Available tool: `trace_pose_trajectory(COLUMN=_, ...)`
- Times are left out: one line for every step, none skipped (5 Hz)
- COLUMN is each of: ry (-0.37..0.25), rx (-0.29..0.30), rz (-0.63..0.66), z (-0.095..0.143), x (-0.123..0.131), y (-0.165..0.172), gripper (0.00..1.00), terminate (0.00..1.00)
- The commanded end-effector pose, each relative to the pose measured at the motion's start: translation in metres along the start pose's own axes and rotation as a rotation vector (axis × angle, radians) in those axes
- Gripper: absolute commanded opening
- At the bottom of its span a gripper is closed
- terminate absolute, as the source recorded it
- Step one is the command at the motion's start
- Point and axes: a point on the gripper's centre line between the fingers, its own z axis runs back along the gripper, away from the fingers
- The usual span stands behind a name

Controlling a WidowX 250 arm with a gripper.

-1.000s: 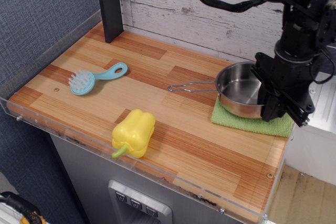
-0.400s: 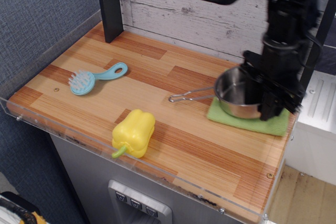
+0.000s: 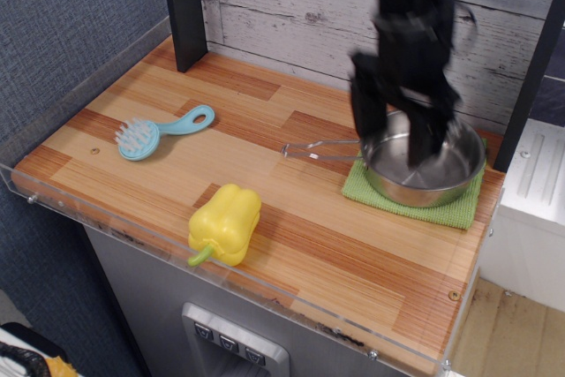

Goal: Move the pot over the green cloth

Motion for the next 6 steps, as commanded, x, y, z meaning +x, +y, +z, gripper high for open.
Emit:
trace_pose_trajectory(ry=-0.167, rx=-0.064, rz=-0.062, z=0.069, x=-0.033, y=0.018, gripper=1.00, terminate=0.00)
trace_pose_trajectory(ry=-0.127, rx=0.049, rz=0.119, z=0.085, x=-0.054, y=0.042, gripper=1.00, terminate=0.00)
trace_pose_trajectory(ry=-0.043, rx=0.173, rz=0.276, z=0.075, x=-0.072, y=0.061, gripper=1.00, terminate=0.00)
trace_pose_trajectory(ry=0.033, rx=0.247, rz=0.362, z=0.067, x=-0.083, y=0.072, gripper=1.00, terminate=0.00)
trace_pose_trajectory(ry=0.051, rx=0.235, rz=0.383, z=0.057, x=-0.088, y=0.077, gripper=1.00, terminate=0.00)
trace_pose_trajectory(ry=0.021, rx=0.157, rz=0.279, z=0.054, x=-0.090, y=0.082, gripper=1.00, terminate=0.00)
